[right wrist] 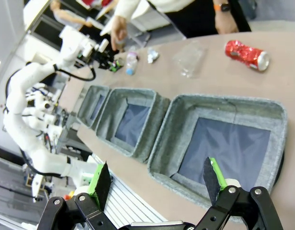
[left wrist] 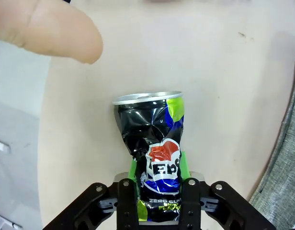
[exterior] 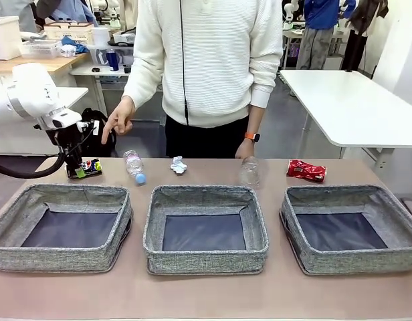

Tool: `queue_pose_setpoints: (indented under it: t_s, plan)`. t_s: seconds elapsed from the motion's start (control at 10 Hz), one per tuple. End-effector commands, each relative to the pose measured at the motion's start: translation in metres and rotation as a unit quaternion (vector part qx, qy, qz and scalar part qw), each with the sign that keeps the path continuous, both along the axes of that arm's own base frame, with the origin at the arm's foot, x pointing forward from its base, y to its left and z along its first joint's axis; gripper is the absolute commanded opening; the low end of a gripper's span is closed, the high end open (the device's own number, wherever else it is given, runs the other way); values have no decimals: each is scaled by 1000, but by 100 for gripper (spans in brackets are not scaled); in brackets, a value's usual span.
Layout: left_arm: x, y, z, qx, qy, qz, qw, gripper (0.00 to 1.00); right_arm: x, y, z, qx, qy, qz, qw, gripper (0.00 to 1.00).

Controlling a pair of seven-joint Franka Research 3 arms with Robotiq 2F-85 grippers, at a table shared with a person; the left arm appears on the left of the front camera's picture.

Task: Sort the waste into the appropriate baskets.
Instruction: Pick up the waste item pointed out by the person.

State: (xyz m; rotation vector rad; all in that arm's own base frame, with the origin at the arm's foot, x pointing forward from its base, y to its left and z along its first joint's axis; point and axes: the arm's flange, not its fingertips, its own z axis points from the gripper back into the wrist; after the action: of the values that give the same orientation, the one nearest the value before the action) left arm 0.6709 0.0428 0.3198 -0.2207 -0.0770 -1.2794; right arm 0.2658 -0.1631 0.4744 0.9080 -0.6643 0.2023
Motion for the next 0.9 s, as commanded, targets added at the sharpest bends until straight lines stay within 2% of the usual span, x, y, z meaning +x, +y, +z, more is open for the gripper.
queue_pose_setpoints:
  t_s: [0.0,0.1,0.2,0.3,0.4,0.5,0.6,0.8]
  plan:
    - [-2,3,1,1,6,4,1000,0,3,0,3,5,-15,4,1000,100]
    - [-6,6,19,-15,13,32,999,0,3,0,3,5,-15,4,1000,100]
    - [-22,8,57,-29,0,47,998,0,3,0,3,5,-15,4,1000,100]
    - [-57,4,102,-61,-32,39,997,0,3,0,3,5,-15,4,1000,100]
    - [-94,4,141,-81,-48,65,993,0,3,0,3,5,-15,4,1000,100]
    - [-126,2,166,-101,1,120,988,0,3,0,3,5,-15,4,1000,100]
    - [-157,-3,189,-151,57,140,977,0,3,0,3,5,-15,4,1000,100]
    - [-205,-14,208,-208,71,240,946,0,3,0,3,5,-15,4,1000,100]
